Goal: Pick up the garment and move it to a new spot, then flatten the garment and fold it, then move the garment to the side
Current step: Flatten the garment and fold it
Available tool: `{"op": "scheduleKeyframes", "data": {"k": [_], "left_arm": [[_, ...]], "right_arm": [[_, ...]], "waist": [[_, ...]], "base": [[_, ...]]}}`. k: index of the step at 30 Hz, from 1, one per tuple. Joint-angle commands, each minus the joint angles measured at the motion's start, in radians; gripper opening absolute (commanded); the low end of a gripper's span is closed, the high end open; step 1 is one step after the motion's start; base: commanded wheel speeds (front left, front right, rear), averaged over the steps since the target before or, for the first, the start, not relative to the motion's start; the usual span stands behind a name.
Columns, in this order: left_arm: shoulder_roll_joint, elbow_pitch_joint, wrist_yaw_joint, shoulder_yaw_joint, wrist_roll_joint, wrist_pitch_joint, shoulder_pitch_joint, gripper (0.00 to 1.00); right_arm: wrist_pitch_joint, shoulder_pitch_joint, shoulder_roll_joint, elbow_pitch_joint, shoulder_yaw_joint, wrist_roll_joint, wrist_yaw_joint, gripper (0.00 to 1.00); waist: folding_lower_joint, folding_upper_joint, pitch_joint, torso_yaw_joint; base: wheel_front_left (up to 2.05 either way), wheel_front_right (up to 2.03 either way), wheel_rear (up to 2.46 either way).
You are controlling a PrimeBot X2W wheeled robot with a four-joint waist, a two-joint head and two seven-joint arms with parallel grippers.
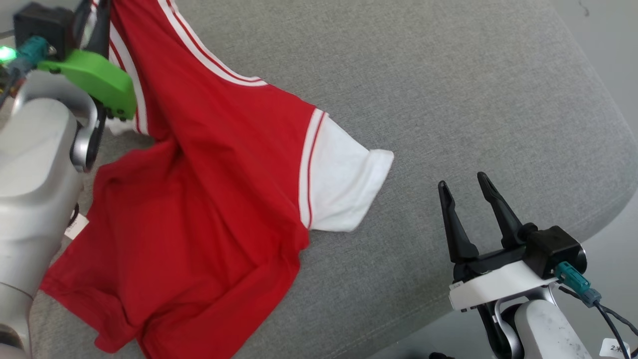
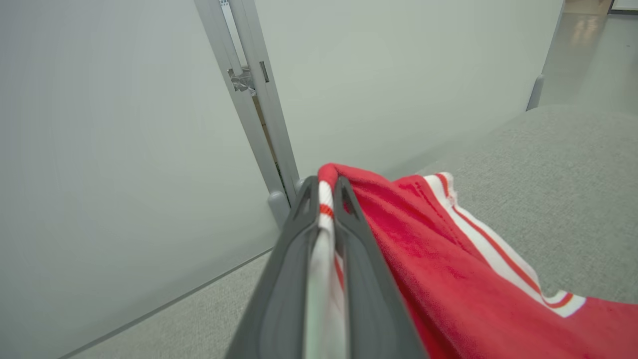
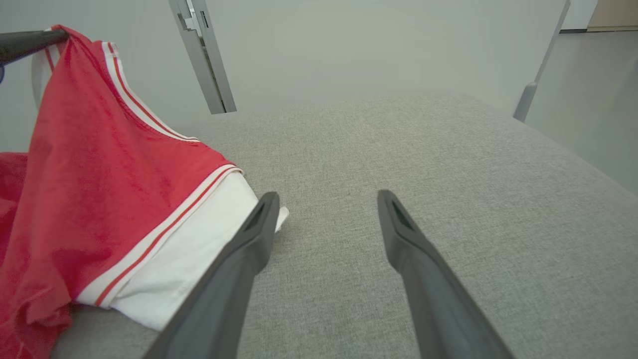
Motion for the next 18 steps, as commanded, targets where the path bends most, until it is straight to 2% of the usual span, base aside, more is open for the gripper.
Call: {"op": "scheduleKeyframes", "data": {"k": [1, 3, 4, 6, 7, 13, 18], "left_arm": [[0.018, -0.04, 0.025, 0.033, 0.045, -0.004, -0.008, 0.0], [0.024, -0.109, 0.041, 0.078, 0.107, -0.004, -0.002, 0.0], [0.024, -0.131, 0.048, 0.1, 0.126, -0.004, 0.006, 0.05], [0.014, -0.155, 0.044, 0.13, 0.175, -0.004, 0.042, 0.8], [0.007, -0.153, 0.042, 0.139, 0.186, -0.004, 0.052, 1.0], [-0.04, -0.174, 0.048, 0.24, 0.238, -0.004, 0.127, 1.0], [-0.091, -0.27, 0.052, 0.345, 0.275, -0.004, 0.233, 1.0]], "right_arm": [[-0.003, -0.008, -0.001, -0.005, 0.003, 0.006, -0.001, 1.0], [-0.003, -0.003, 0.0, -0.007, 0.007, 0.009, -0.001, 1.0], [-0.003, 0.0, 0.0, -0.006, 0.008, 0.009, -0.001, 1.0], [-0.003, 0.004, -0.001, -0.003, 0.007, 0.012, -0.001, 1.0], [-0.003, 0.006, 0.0, -0.001, 0.006, 0.011, -0.001, 1.0], [-0.003, 0.012, -0.001, 0.01, -0.012, 0.003, -0.001, 1.0], [-0.003, 0.013, -0.001, 0.001, -0.044, -0.013, -0.001, 1.0]], "waist": [[0.0, -0.0001, 0.037, -0.039], [0.0, -0.0001, 0.045, -0.048], [0.0, -0.0001, 0.048, -0.05], [0.0, -0.0001, 0.05, -0.053], [0.0, -0.0001, 0.048, -0.052], [0.0, -0.0001, 0.009, -0.021], [0.0, -0.0001, -0.047, 0.04]], "base": [[0.0, 0.0, 0.0], [0.0, 0.0, 0.0], [0.0, 0.0, 0.0], [0.0, 0.0, 0.0], [0.0, 0.0, 0.0], [0.0, 0.0, 0.0], [0.0, 0.0, 0.0]]}}
